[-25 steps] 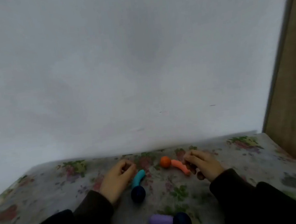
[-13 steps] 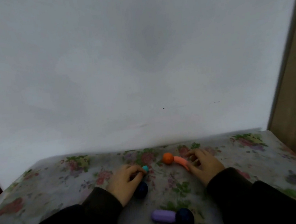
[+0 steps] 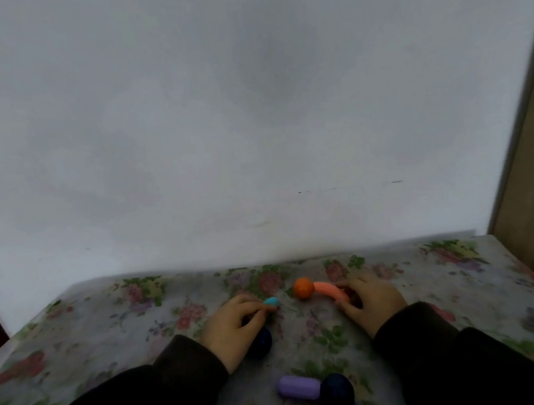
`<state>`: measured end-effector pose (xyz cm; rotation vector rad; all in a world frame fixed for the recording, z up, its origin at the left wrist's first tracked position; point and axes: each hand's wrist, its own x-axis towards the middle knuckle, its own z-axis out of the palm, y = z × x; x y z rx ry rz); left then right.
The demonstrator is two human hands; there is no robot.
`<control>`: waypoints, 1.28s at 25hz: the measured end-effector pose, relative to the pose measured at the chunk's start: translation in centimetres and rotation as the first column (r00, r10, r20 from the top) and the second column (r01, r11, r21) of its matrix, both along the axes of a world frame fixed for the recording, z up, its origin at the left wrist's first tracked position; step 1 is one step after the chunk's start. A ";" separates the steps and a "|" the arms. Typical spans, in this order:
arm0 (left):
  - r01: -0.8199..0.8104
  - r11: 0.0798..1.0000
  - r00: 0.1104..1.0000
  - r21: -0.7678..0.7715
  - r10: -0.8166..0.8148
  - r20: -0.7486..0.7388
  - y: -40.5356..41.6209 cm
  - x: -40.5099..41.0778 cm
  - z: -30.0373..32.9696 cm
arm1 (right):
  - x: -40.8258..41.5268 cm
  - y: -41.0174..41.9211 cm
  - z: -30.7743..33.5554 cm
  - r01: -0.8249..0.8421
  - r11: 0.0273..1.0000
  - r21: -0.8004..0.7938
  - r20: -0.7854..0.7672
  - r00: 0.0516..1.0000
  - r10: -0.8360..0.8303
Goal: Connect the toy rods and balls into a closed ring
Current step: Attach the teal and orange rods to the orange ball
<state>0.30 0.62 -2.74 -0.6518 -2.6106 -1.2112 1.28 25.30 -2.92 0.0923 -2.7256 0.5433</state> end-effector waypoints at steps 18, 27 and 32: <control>0.015 1.000 0.998 -0.022 -0.017 -0.067 0.2 -0.1 0.1 | 0.3 -0.9 0.1 -0.133 0.988 0.075 -0.002 0.991 0.134; 0.013 1.000 0.999 -0.005 -0.013 -0.048 0.2 -0.3 -0.3 | 0.5 -1.0 0.2 -0.140 0.986 0.087 0.024 0.990 0.139; 0.022 0.999 1.000 0.041 -0.021 -0.014 0.3 0.0 0.1 | 0.9 -1.2 0.6 -0.125 0.989 0.077 0.056 0.991 0.121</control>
